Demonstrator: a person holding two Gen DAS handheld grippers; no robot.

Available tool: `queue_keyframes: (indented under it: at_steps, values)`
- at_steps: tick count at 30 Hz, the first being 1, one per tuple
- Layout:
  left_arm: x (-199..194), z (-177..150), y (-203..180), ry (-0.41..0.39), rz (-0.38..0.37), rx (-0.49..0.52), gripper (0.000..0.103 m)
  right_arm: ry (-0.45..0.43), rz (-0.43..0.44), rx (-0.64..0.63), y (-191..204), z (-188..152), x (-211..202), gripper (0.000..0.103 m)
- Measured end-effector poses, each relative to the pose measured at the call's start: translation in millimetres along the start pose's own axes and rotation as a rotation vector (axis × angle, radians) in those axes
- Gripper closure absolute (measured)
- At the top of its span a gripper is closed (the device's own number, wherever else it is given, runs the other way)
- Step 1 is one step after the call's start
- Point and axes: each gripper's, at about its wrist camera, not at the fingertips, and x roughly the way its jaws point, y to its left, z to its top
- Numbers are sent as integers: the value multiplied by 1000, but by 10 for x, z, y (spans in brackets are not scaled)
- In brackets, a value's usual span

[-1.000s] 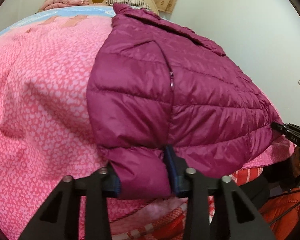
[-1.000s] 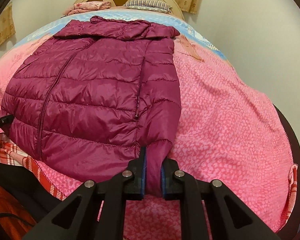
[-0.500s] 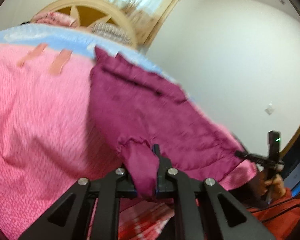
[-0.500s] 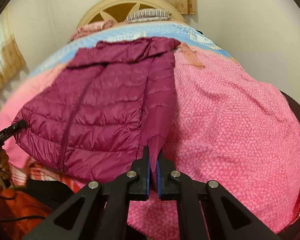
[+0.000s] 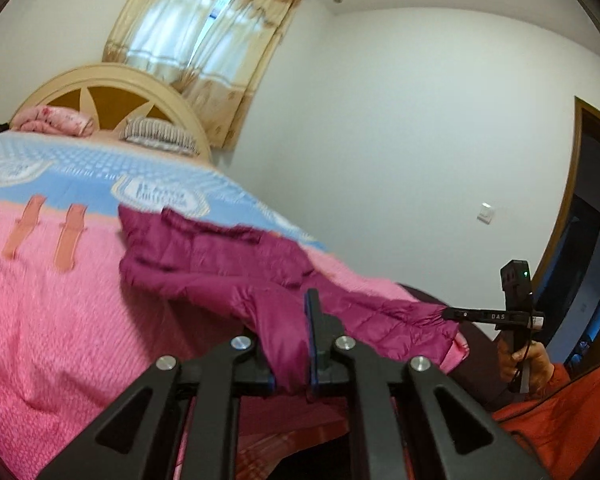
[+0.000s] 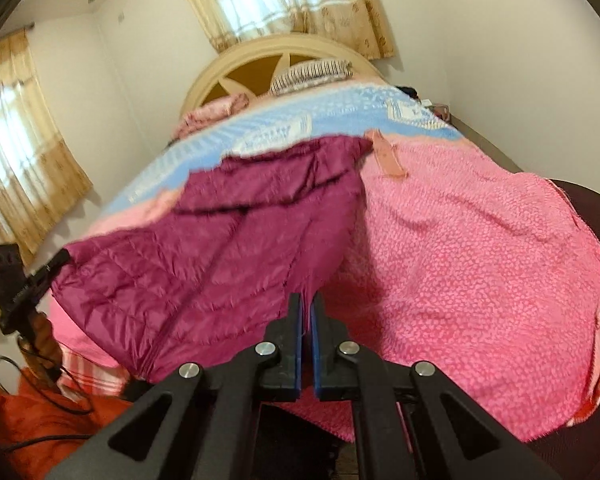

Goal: Fold large clothes

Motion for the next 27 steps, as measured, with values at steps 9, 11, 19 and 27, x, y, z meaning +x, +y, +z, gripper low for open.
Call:
queue_keyframes:
  at_steps: [9, 11, 19, 27]
  values:
    - [370, 672, 414, 23, 119, -153, 92, -192, -1, 15, -128, 919, -94, 103]
    - [519, 766, 552, 39, 168, -182, 92, -221, -59, -2, -167, 1115, 38, 103]
    - [683, 860, 756, 25, 130, -217, 92, 37, 26, 113, -475, 881, 763, 102]
    - [617, 966, 508, 4, 113, -147, 92, 385, 257, 358, -474, -410, 1297, 52]
